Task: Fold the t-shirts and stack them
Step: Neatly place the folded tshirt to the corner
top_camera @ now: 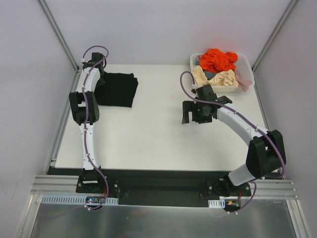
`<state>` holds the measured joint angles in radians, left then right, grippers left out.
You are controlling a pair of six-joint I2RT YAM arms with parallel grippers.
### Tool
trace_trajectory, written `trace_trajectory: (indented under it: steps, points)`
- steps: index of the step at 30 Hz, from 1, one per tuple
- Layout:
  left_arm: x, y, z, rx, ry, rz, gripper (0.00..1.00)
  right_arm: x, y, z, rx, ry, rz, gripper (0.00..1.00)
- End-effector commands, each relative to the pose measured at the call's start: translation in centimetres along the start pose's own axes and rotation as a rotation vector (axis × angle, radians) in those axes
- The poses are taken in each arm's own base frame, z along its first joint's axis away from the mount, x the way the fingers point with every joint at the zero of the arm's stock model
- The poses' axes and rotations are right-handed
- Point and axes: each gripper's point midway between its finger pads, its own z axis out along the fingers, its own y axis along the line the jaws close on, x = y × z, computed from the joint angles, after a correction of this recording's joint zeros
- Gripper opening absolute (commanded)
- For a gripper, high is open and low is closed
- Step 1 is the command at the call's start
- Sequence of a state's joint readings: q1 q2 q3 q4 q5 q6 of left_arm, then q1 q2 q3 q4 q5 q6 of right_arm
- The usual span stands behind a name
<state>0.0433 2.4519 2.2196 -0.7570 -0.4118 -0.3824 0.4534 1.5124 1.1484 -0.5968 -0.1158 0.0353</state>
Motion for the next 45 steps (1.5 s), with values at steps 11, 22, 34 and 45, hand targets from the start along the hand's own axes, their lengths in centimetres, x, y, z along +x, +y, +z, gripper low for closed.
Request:
trace_trajectory:
  steps: [11, 22, 34, 45]
  points:
    - [-10.8, 4.9, 1.4, -0.200, -0.330, -0.103, 0.05, -1.1, -1.6, -0.8, 0.057, 0.010, 0.009, 0.97]
    - [-13.2, 5.5, 1.5, -0.159, -0.393, -0.124, 0.15, -0.5, -2.5, 0.0, 0.071, 0.055, 0.029, 0.97]
    - [-14.2, 0.9, -5.8, 0.158, -0.400, -0.223, 0.99, 0.5, -2.2, -0.5, 0.042, 0.031, 0.037, 0.97]
    - [-9.3, -8.6, -22.5, 0.450, -0.467, -0.080, 0.99, 2.3, -3.2, -3.7, 0.057, -0.111, 0.028, 0.97]
